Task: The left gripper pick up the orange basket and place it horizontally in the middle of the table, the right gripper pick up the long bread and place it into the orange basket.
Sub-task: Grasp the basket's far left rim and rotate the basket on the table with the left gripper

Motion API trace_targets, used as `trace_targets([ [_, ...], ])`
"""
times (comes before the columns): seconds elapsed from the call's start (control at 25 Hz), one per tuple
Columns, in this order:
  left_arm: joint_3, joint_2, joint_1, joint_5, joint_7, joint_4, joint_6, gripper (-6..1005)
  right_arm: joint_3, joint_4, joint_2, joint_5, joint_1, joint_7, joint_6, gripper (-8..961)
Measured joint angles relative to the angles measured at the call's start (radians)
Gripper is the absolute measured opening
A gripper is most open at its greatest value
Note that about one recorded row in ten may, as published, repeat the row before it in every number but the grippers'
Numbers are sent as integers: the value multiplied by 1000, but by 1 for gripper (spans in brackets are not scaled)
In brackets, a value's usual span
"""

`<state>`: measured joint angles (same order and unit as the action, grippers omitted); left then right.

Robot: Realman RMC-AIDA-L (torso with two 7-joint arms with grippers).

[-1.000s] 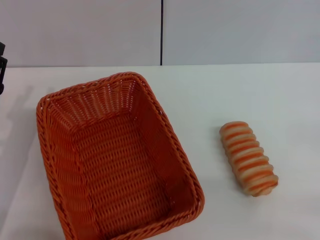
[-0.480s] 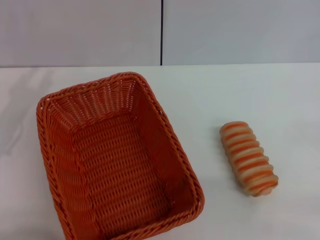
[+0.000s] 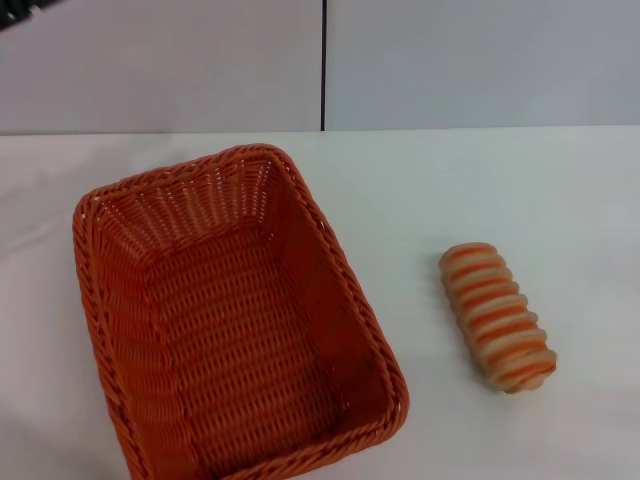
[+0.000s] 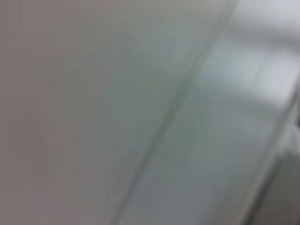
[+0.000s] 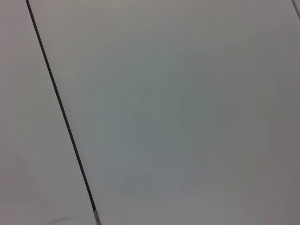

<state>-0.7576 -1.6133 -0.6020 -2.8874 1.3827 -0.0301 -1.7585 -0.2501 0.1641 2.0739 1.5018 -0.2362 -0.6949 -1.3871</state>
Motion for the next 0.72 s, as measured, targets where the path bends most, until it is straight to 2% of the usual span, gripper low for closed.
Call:
trace_targets([
  [0.04,50,9,-21,0,9,28,-31,565,0,0,0,0,0,0,0,650],
  [0.08,145,9,-92,0,30,117,-95,565,0,0,0,0,0,0,4,650],
  [0.12,205,-5,-137,-1,43,188,-129,565,0,0,0,0,0,0,9,650],
  [0.16,220,-11,-148,-1,46,208,-136,565,0,0,0,0,0,0,14,650],
  [0.2,289,-44,-193,0,59,300,-160,565,0,0,0,0,0,0,18,650],
  [0.24,314,-58,-207,1,62,335,-162,565,0,0,0,0,1,0,20,650],
  [0.32,385,-109,-247,9,71,440,-162,566,0,0,1,0,3,0,21,650],
  [0.36,385,-109,-247,9,71,440,-162,566,0,0,1,0,4,0,21,650],
  [0.4,488,-195,-286,40,78,598,-153,566,0,0,1,0,4,0,22,650],
  [0.44,488,-195,-286,40,78,598,-153,566,0,0,1,0,5,0,22,650],
  [0.52,617,-277,-300,109,97,752,-121,566,0,-2,2,0,5,0,22,649],
  [0.56,731,-337,-296,160,129,852,-93,566,0,-4,2,0,6,0,22,649],
  [0.6,760,-347,-294,173,139,876,-87,566,0,-6,2,0,6,0,23,649],
  [0.64,827,-376,-286,203,162,931,-76,566,0,-6,2,0,6,0,23,649],
  [0.68,827,-376,-286,203,162,931,-76,566,0,-6,2,0,7,0,23,649],
  [0.72,960,-412,-263,259,213,1019,-67,566,0,-6,2,0,7,0,24,649],
])
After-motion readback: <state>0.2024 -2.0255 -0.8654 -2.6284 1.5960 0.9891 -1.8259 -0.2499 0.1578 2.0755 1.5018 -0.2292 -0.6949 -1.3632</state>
